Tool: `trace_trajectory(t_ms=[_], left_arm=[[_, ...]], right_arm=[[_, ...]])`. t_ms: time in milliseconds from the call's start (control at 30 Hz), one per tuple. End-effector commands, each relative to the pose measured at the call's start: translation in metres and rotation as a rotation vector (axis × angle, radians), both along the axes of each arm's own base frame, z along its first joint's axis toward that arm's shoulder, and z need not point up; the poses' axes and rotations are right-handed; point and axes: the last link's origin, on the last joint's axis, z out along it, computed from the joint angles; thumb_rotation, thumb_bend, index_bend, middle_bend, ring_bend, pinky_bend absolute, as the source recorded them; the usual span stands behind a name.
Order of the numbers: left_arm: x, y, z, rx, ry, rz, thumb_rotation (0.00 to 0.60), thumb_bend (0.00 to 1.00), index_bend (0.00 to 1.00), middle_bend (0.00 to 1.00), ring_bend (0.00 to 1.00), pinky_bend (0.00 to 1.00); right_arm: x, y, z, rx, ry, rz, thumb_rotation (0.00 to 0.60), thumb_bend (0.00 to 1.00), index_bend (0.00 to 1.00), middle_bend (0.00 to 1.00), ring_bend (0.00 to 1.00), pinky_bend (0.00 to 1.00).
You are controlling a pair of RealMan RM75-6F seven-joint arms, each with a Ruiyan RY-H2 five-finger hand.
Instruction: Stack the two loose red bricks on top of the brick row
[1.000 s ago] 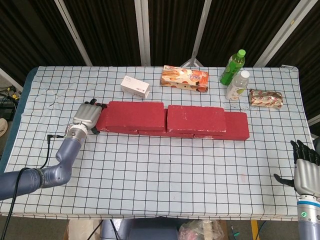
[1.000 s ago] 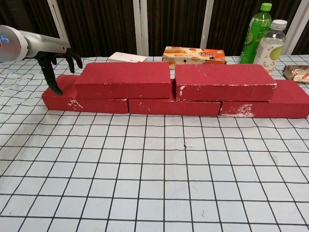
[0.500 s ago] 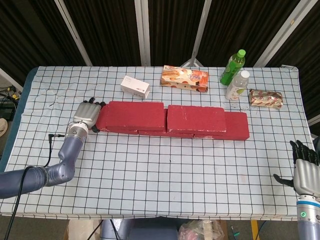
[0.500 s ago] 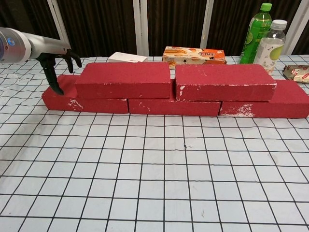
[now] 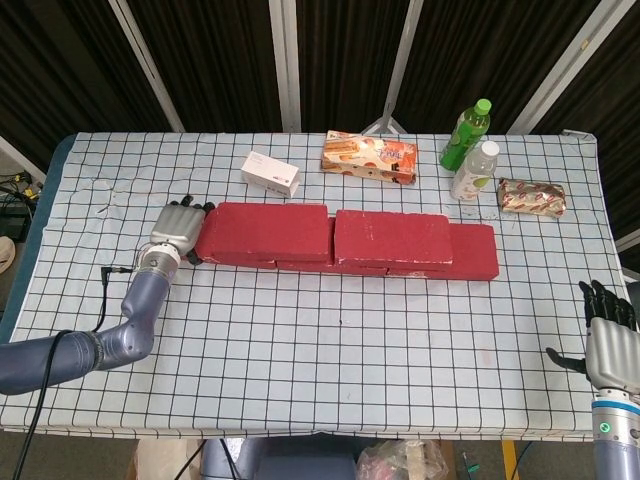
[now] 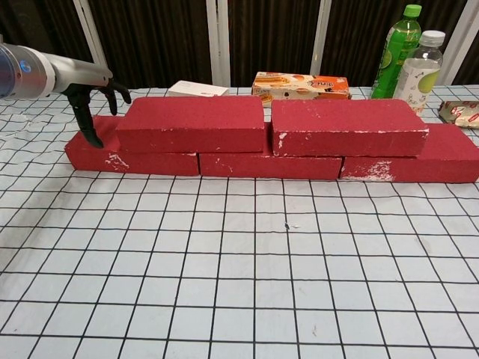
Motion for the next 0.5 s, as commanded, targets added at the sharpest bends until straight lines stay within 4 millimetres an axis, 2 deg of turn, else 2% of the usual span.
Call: trace_trajectory(t_ms=[33, 500], left_arm=[[0.0005, 0.0002, -0.0004, -0.001, 0.000, 0.000, 0.600, 0.00, 0.15, 0.22, 0.08, 0.20], [0.0077, 0.0024, -0.0032, -0.004, 0.001, -0.008, 0.600, 0.00, 0.15, 0.22, 0.08, 0.20]], right_arm=[[0.0002, 0.0000, -0.0002, 0.000, 0.001, 0.000, 0.600, 0.15, 0.05, 0.00, 0.00, 0.00], [-0.0004, -0.0005, -0.0005, 0.002, 0.003, -0.006, 0.600, 0.15, 0.05, 0.00, 0.00, 0.00]])
